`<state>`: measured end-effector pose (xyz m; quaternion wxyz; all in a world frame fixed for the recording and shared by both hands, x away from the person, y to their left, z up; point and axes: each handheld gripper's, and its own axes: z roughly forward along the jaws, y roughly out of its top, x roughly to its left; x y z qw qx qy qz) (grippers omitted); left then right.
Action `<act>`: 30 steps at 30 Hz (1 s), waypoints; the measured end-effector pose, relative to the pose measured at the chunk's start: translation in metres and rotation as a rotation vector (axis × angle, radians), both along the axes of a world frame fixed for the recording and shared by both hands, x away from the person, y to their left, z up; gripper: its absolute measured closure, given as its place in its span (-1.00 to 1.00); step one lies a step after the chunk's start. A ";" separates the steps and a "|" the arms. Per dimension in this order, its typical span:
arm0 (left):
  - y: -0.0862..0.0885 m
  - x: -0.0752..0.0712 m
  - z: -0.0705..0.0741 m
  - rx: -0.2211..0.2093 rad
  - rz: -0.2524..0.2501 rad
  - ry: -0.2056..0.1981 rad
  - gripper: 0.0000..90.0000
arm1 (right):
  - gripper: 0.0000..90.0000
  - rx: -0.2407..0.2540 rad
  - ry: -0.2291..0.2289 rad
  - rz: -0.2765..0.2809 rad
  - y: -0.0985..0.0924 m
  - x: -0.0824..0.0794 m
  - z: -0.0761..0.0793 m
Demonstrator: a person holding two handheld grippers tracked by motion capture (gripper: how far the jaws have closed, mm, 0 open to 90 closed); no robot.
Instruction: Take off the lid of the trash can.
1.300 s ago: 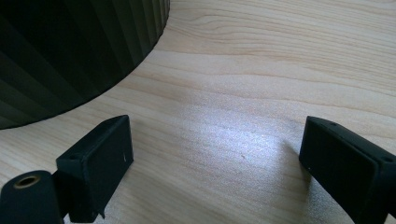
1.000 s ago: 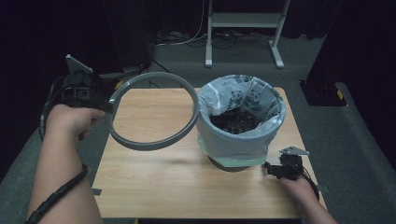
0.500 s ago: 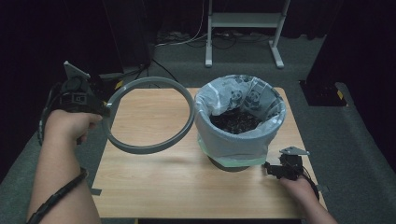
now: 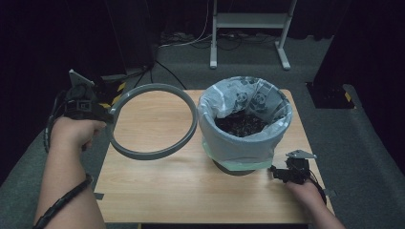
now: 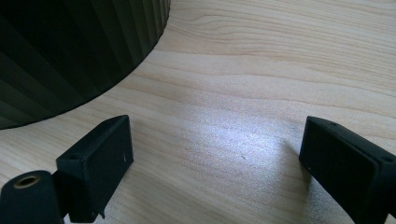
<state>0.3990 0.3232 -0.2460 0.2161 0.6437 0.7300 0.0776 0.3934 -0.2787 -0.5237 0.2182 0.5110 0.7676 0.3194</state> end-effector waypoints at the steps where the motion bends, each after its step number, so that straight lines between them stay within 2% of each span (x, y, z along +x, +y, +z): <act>1: 0.000 0.000 -0.001 -0.001 0.001 0.001 0.74 | -0.79 0.000 0.000 0.000 0.000 0.000 0.000; 7: -0.003 0.004 -0.012 -0.002 -0.008 0.016 0.74 | -0.79 -0.002 -0.002 0.002 0.000 0.000 0.000; 10: -0.006 0.006 -0.018 -0.012 -0.018 0.010 0.74 | -0.79 -0.002 -0.002 0.002 0.000 0.000 0.000; 16: -0.010 0.010 -0.029 -0.013 -0.031 0.031 0.74 | -0.79 -0.001 0.000 0.000 0.000 0.000 0.000; 19: -0.011 0.011 -0.034 -0.030 -0.033 0.029 0.74 | -0.79 0.000 0.000 0.001 0.000 0.000 0.000; 30: -0.007 0.011 -0.049 -0.037 -0.033 0.051 0.74 | -0.79 0.001 0.000 -0.002 0.000 0.000 0.000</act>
